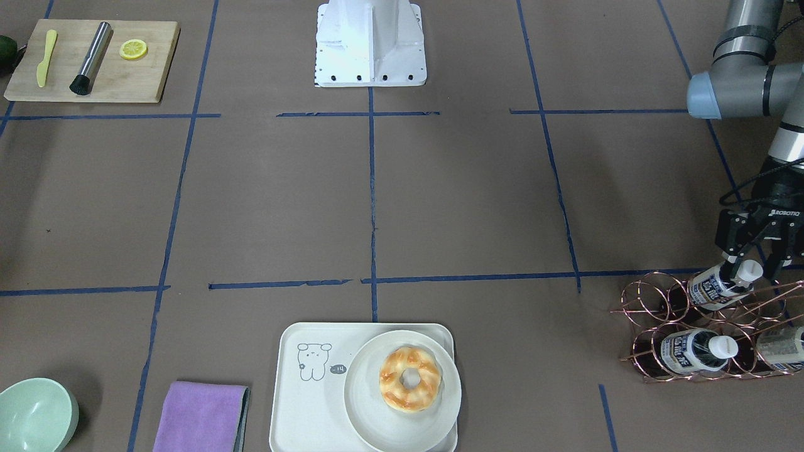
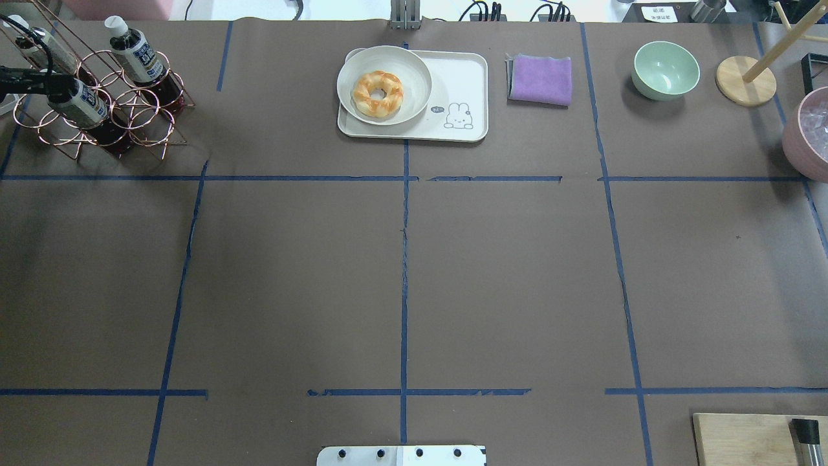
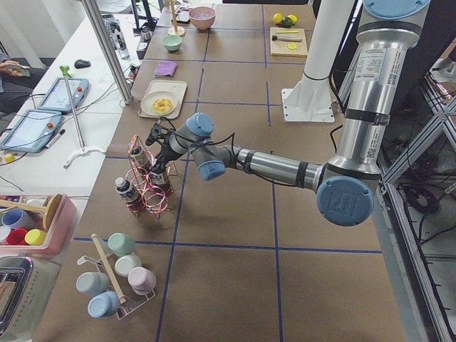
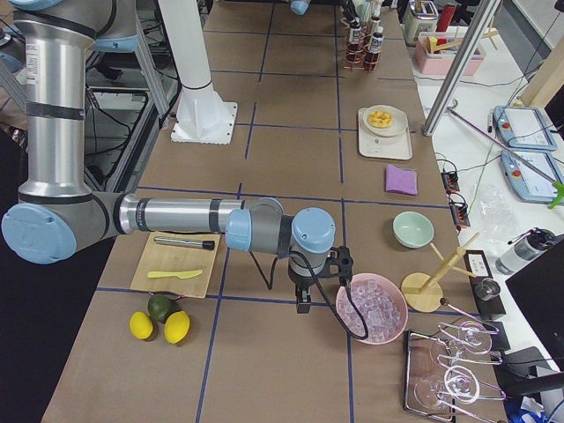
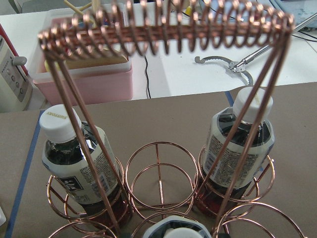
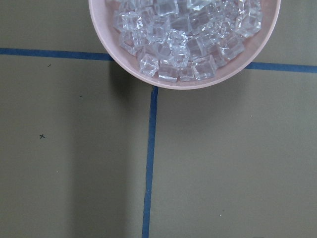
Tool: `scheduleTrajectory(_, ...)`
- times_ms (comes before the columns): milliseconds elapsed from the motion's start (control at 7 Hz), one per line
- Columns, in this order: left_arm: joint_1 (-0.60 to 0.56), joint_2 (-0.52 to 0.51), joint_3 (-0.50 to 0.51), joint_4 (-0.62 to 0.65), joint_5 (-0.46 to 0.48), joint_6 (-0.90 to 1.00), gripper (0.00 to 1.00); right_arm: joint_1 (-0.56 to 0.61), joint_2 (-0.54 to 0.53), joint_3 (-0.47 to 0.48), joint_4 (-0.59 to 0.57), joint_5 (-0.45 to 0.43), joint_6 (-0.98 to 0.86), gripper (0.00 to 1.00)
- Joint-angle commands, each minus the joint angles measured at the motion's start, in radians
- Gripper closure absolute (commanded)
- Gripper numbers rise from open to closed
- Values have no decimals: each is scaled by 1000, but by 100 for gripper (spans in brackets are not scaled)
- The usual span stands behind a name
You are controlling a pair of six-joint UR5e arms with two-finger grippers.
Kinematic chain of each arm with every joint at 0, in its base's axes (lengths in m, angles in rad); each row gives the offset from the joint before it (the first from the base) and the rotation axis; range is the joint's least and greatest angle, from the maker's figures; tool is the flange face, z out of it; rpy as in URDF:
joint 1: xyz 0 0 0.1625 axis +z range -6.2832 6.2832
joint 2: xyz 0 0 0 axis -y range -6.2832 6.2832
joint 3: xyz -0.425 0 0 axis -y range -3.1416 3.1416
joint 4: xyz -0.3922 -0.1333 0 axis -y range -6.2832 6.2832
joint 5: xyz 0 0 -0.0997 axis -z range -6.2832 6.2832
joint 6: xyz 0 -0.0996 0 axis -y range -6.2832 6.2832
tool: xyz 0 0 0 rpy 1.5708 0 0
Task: Place tea on tray
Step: 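Grasp a dark tea bottle in the copper rack with the left gripper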
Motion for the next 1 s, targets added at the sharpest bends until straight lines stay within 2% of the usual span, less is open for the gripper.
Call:
scheduleTrajectory(0,0,0,-6,0,0,-1,34,0,0,-1,-1,0,0,0)
scheduleTrajectory(286,0,1,-3,0,0,2,38,0,0,-4,-1,0,0,0)
scheduleTrajectory(571,-2,1,-6,0,-2,14,94,-2,0,-4,0,0,0,0)
scheduleTrajectory(714,-5,3,-11,-2,-5,14,99,-2,1,-4,-1,0,0,0)
scheduleTrajectory(857,-3,1,-20,0,-5,14,100,-2,0,-4,-1,0,0,0)
